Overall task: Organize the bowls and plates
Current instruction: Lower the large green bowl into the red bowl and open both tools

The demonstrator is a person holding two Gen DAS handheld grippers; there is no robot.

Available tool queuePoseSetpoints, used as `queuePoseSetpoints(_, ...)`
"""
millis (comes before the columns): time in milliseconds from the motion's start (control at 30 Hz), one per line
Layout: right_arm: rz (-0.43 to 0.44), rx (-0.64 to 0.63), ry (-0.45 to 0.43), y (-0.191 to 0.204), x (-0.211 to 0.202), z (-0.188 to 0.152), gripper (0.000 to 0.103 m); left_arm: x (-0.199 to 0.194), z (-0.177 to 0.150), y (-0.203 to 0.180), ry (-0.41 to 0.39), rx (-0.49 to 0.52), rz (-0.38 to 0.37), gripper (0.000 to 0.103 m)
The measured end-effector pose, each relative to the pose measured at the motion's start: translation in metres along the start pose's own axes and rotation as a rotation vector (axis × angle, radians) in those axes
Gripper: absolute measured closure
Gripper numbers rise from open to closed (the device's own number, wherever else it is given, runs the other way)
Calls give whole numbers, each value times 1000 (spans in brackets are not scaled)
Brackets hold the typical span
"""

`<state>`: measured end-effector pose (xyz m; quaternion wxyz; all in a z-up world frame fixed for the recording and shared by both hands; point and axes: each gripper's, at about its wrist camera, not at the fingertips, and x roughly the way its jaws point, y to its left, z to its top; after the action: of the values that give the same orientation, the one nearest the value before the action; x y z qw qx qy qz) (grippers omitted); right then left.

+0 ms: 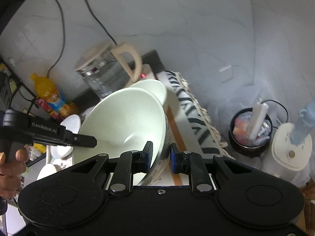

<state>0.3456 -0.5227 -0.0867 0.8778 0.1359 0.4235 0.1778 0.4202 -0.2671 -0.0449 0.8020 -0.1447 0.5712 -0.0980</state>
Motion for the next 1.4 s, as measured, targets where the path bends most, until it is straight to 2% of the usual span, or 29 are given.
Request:
queuePoseSetpoints(200, 43, -39, 32, 21, 9, -1, 84, -19, -8, 21, -29, -55, 9, 96)
queuePoseSetpoints(533, 99, -127, 110, 61, 35, -7, 84, -28, -32, 74, -20, -156, 37, 96)
queuePoseSetpoints(733, 117, -183, 176, 82, 55, -16, 84, -23, -46, 103, 12, -194, 74, 96)
queuePoseSetpoints(1000, 112, -213, 263, 94, 75, -26, 84, -8, -58, 125, 72, -212, 86, 95)
queuePoseSetpoints(1233, 89, -249, 328, 100, 90, -31, 84, 6, -64, 135, 127, -229, 102, 95)
queuePoseSetpoints(1400, 71, -261, 344, 99, 93, -36, 84, 13, -66, 136, 153, -223, 95, 95)
